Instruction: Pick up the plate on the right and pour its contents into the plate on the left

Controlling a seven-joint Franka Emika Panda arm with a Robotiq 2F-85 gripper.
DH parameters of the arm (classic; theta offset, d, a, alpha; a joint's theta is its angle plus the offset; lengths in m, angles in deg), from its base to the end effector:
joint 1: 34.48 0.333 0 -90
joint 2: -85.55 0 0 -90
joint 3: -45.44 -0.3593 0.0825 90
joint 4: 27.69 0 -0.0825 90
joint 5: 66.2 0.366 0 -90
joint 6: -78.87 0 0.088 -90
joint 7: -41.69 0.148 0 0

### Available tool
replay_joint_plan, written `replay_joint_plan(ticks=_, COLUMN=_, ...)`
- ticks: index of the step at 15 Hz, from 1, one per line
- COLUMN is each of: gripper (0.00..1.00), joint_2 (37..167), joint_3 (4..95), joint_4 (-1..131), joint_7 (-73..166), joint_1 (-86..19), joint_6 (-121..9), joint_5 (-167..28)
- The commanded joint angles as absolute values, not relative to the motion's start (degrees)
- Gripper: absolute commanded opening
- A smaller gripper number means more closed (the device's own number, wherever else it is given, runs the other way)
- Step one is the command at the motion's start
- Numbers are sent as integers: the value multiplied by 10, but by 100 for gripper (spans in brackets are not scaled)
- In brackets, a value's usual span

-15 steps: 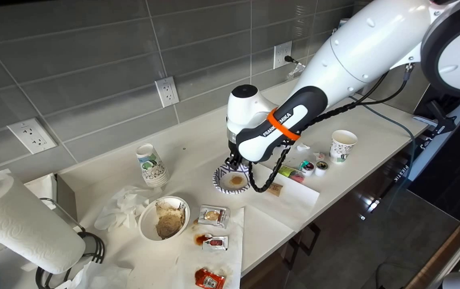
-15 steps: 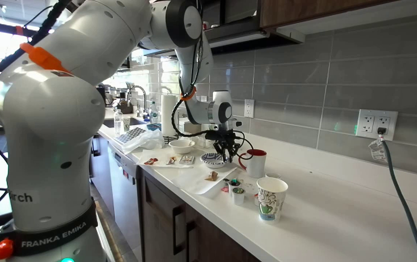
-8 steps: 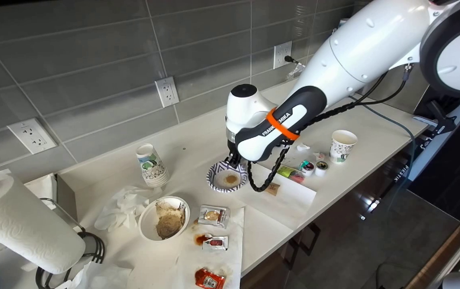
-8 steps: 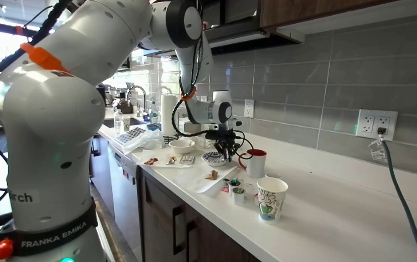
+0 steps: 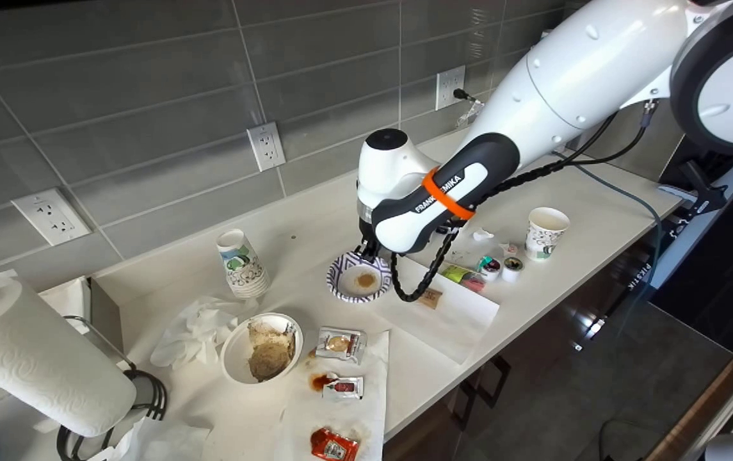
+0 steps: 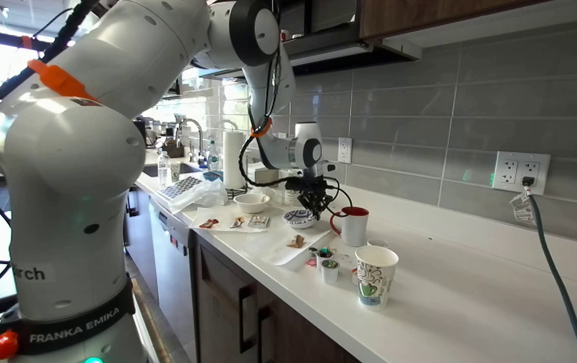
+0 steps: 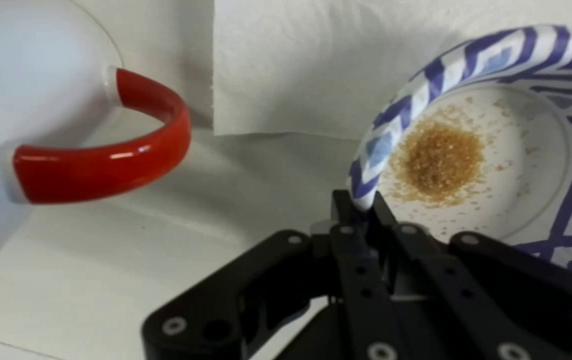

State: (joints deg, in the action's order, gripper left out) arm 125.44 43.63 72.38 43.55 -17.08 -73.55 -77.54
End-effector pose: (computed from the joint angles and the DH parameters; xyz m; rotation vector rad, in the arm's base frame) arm 0.6708 0.2330 0.2032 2.9911 0.6984 0.3564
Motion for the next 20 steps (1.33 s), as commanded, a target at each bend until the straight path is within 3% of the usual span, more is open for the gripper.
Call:
replay_joint_plan(ticks=1, gripper=2, joint_2=1259, joint_3=431, joint_4=718, joint_7=436, joint_1=-175, joint_6=-714, joint_5=-775)
replay_joint_plan(ticks=20, gripper=2, joint_2=1200, joint_3=370, joint_4=788, joint_7=410, joint_1=-226, joint_6=-750, joint_5=-716)
